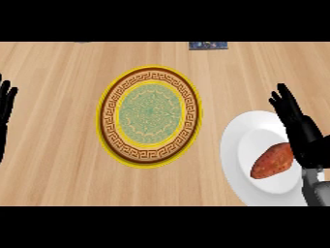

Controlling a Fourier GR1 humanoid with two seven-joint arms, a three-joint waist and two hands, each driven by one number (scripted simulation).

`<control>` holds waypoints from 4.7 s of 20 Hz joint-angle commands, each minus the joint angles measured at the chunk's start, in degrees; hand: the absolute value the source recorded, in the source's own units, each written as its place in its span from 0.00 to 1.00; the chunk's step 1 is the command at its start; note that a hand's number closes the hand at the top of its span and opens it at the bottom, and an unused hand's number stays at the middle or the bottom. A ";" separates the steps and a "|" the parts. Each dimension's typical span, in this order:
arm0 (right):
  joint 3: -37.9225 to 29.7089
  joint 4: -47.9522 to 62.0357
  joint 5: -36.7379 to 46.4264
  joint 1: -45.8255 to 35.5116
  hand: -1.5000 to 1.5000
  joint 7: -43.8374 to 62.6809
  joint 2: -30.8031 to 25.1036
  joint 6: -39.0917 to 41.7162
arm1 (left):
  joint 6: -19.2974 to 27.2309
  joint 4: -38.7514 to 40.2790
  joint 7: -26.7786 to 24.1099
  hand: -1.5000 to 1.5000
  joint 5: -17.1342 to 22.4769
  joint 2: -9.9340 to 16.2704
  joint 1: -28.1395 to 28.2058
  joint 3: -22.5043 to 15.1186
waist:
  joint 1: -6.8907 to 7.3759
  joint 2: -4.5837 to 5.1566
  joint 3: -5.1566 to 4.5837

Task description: Pick the sweet potato from the plate and place it in the plate

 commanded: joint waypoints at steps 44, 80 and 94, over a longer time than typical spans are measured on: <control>-8.15 -19.78 37.06 26.68 0.00 9.10 -5.23 -0.68 | -8.81 16.16 14.73 0.50 -7.94 -8.56 -8.36 -1.56 | 0.13 -1.77 -1.77; -1.36 -4.32 57.22 10.08 1.00 12.41 9.23 9.91 | -15.66 18.21 14.84 0.50 -18.76 -16.79 -7.68 6.76 | 0.03 -1.81 -1.74; 43.99 -5.49 67.07 -9.76 1.00 31.84 22.63 13.48 | -15.09 17.70 15.97 0.50 -20.77 -19.85 -11.05 1.54 | 6.61 -1.79 -1.87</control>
